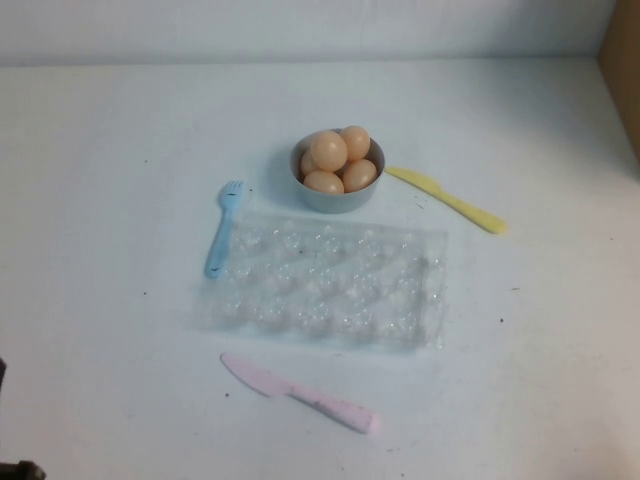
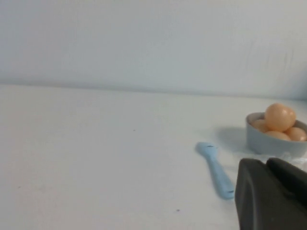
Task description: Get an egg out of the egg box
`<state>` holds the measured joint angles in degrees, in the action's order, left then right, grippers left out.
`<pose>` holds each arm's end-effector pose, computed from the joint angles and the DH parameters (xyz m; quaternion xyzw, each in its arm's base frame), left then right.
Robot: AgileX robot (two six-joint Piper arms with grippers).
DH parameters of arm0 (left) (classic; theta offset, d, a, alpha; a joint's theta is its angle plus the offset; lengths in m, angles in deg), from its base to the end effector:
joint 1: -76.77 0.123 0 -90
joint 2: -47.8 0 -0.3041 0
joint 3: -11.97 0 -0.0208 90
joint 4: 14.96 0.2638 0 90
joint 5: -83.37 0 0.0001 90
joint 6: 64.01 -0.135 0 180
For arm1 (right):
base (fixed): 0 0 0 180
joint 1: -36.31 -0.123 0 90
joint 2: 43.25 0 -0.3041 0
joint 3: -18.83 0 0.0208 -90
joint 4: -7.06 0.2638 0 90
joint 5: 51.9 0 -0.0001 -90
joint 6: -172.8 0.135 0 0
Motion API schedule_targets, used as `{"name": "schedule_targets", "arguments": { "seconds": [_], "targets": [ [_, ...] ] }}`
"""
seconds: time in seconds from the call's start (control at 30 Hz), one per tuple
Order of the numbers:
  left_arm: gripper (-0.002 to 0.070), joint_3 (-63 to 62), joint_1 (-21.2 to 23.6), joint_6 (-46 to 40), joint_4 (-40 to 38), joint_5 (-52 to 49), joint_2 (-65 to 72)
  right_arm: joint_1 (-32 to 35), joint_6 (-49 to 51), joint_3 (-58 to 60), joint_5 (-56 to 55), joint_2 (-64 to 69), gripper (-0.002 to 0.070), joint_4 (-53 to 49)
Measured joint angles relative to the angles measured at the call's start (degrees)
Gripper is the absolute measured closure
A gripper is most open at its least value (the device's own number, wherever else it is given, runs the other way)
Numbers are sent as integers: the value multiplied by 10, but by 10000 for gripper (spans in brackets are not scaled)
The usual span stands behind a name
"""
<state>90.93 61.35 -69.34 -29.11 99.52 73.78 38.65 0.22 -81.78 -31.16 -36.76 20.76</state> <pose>0.1196 -0.0235 0.2100 0.0195 0.7022 -0.1227 0.7010 0.0891 0.0077 0.1597 0.1317 0.7878 0.1267 0.5882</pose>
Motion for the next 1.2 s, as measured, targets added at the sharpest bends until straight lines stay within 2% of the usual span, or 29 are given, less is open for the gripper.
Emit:
{"name": "schedule_targets", "arguments": {
  "seconds": [0.2, 0.33, 0.67, 1.2],
  "targets": [
    [677, 1, 90, -17, 31, -119, -87, 0, 0, 0, 0, 0, 694, 0],
    [677, 1, 115, -17, 47, -217, -146, 0, 0, 0, 0, 0, 694, 0],
    [677, 2, 118, -17, 95, -362, -193, 0, 0, 0, 0, 0, 694, 0],
    [678, 2, 118, -17, 98, -373, -193, 0, 0, 0, 0, 0, 694, 0]
  ]
}}
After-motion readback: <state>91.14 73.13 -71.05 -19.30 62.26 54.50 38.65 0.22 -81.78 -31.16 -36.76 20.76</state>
